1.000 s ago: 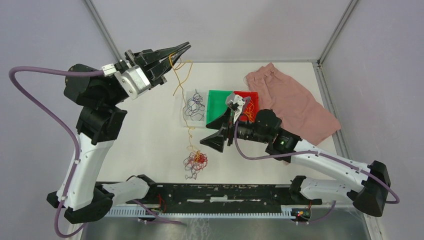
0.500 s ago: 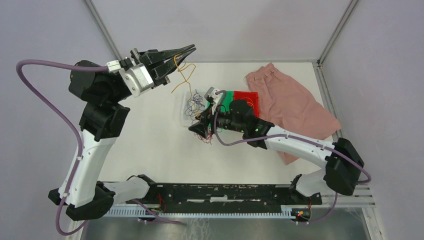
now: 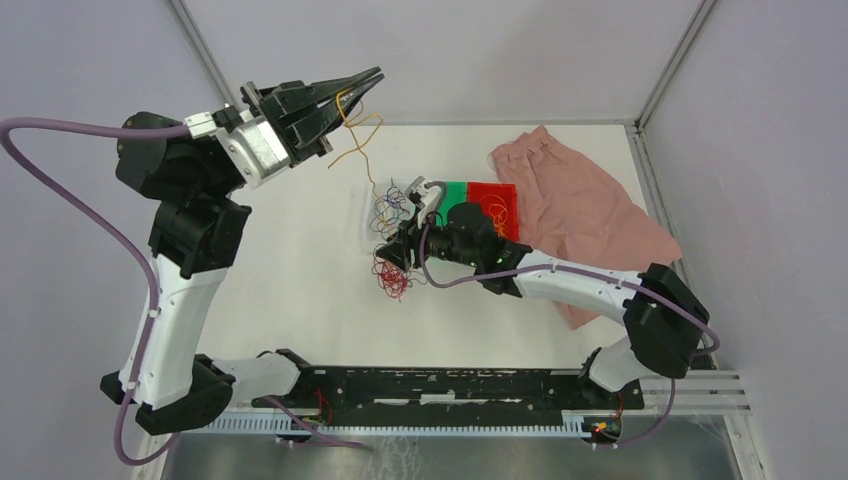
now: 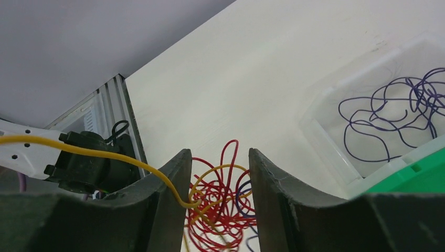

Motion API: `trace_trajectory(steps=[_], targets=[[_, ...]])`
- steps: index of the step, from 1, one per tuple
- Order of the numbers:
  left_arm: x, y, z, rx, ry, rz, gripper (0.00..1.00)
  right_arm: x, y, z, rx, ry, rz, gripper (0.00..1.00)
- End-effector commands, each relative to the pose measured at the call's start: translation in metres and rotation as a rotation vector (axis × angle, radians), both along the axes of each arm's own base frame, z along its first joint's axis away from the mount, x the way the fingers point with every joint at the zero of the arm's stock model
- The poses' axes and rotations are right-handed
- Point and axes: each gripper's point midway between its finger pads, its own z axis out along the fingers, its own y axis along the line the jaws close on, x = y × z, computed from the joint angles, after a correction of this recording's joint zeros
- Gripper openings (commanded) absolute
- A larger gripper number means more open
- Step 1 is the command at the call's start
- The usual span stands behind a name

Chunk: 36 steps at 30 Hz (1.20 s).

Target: Untangle the cables

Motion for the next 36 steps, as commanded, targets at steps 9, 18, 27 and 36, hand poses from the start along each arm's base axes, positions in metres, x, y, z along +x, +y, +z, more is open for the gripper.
trace_trajectory(steps=[9, 18, 27, 36], targets=[[-0.041, 0.037, 0.098, -0.172, -0.313, 0.080, 0.03, -0.004, 0.000, -0.059, 0.003, 0.163, -0.045, 0.57], [-0.043, 0.092, 0.163, -0.470, -0.494, 0.330, 0.03, -0.006, -0.013, -0.108, -0.046, 0.214, -0.160, 0.65], [-0.063, 0.137, 0.192, -0.685, -0.647, 0.480, 0.03, -0.010, -0.016, -0.128, -0.074, 0.243, -0.177, 0.66], [-0.044, 0.103, 0.160, -0.505, -0.525, 0.385, 0.03, -0.014, -0.014, -0.096, -0.009, 0.198, -0.153, 0.70]])
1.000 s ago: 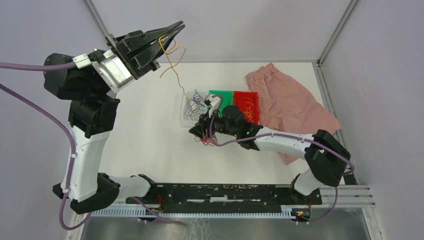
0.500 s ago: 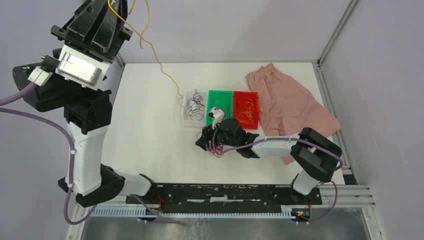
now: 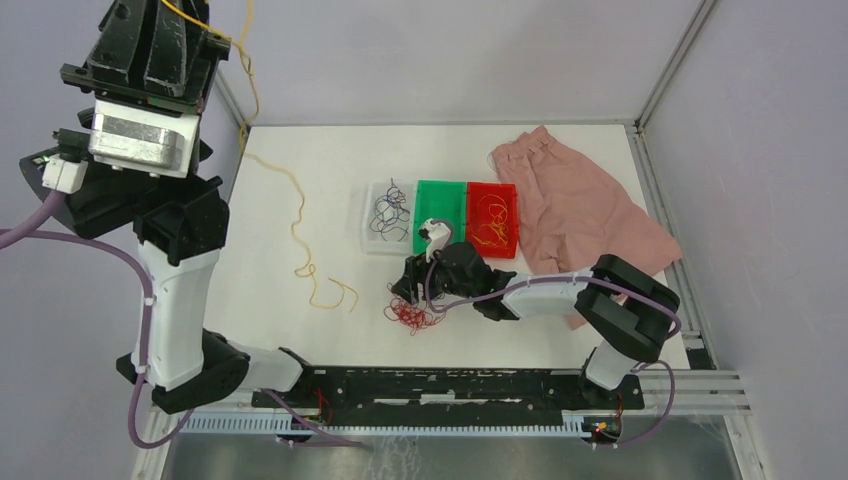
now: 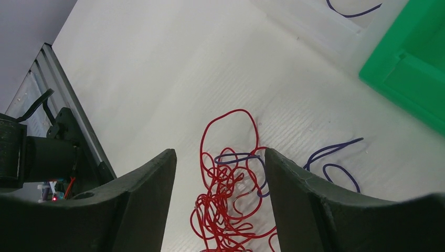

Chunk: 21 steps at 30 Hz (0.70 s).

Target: Untangle the cables

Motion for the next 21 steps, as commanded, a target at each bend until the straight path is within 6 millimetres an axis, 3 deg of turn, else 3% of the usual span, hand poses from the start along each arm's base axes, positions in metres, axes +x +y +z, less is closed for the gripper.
trace_trajectory(steps=[1, 6, 11, 16, 21], targets=[[0.006, -0.019, -0.028, 0.121, 0.089, -0.048, 0.03, 0.003, 0.008, 0.063, 0.138, -0.108, 0.009, 0.71], [0.037, -0.049, -0.083, 0.245, 0.256, -0.109, 0.03, 0.000, 0.004, 0.150, 0.218, -0.232, 0.042, 0.73], [0.061, -0.070, -0.132, 0.308, 0.397, -0.171, 0.03, -0.003, 0.006, 0.217, 0.282, -0.305, 0.072, 0.73], [0.082, -0.087, -0.181, 0.365, 0.535, -0.212, 0.03, -0.001, 0.013, 0.263, 0.373, -0.330, 0.064, 0.72], [0.099, -0.099, -0.218, 0.403, 0.640, -0.240, 0.03, 0.007, 0.013, 0.275, 0.374, -0.350, 0.034, 0.71]])
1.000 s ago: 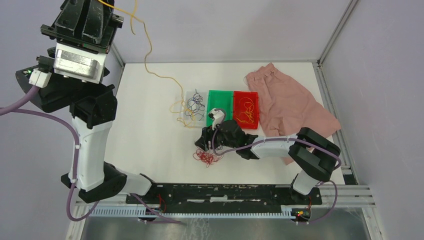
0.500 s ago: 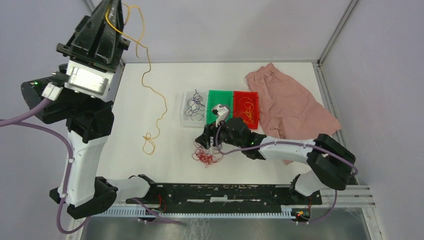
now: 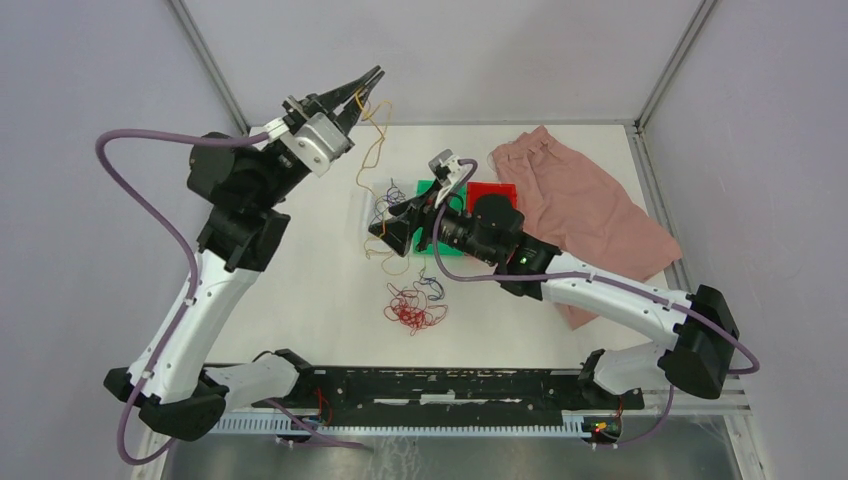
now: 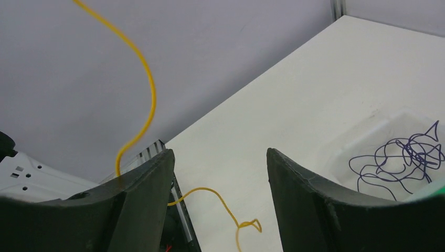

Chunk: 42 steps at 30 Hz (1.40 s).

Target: Untangle the cables

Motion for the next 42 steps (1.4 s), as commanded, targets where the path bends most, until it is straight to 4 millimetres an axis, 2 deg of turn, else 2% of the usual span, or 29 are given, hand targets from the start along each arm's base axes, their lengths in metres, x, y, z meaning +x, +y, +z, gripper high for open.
trace_trajectory(steps=[1, 4, 7, 10, 16, 24, 33, 42], targets=[[-0.008, -0.004, -0.012, -0.005, 0.061, -0.061, 0.03, 0.007, -0.003, 0.018, 0.005, -0.019, -0.038, 0.71], [-0.002, -0.009, -0.024, 0.016, 0.088, -0.064, 0.03, 0.023, -0.024, 0.004, -0.067, 0.001, -0.144, 0.70], [0.006, -0.016, -0.032, 0.028, 0.114, -0.074, 0.03, 0.045, -0.056, -0.017, -0.162, 0.040, -0.300, 0.70], [0.014, -0.026, -0.041, 0.038, 0.145, -0.094, 0.03, 0.059, -0.090, -0.032, -0.186, 0.070, -0.403, 0.69], [0.024, -0.050, -0.046, 0.041, 0.170, -0.143, 0.03, 0.082, -0.154, -0.050, -0.156, 0.138, -0.571, 0.68], [0.042, -0.078, -0.041, 0.041, 0.157, -0.166, 0.03, 0.102, -0.223, -0.084, -0.317, 0.179, -0.811, 0.69], [0.073, -0.120, -0.047, 0.047, 0.158, -0.192, 0.03, 0.110, -0.252, -0.102, -0.319, 0.227, -0.882, 0.69], [0.110, -0.158, -0.074, 0.068, 0.191, -0.193, 0.03, 0.123, -0.276, -0.105, -0.300, 0.240, -0.957, 0.69]])
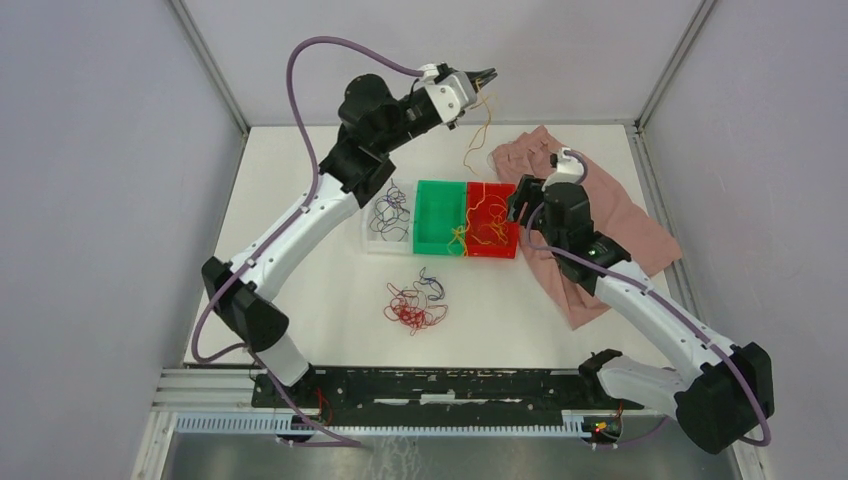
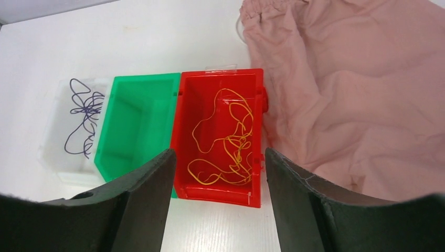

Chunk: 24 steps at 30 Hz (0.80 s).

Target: Untangle the cables

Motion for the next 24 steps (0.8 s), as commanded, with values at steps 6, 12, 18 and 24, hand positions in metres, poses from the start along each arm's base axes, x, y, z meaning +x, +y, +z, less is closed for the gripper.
trace_trajectory(steps=[6, 12, 18, 24], targets=[[0.026, -0.017, 0.015, -0.064, -0.030, 0.027, 0.03, 0.011, -0.014, 0.008, 0.069, -0.046, -0.050, 0.69], [0.032, -0.021, 0.017, -0.071, -0.034, 0.031, 0.03, 0.015, -0.013, -0.006, 0.091, -0.011, -0.038, 0.69], [0.034, -0.022, 0.026, -0.081, -0.054, 0.033, 0.03, 0.019, -0.008, -0.015, 0.110, 0.016, -0.018, 0.69], [0.031, -0.020, 0.045, -0.107, -0.093, 0.033, 0.03, 0.021, -0.001, -0.019, 0.130, 0.031, 0.007, 0.69]])
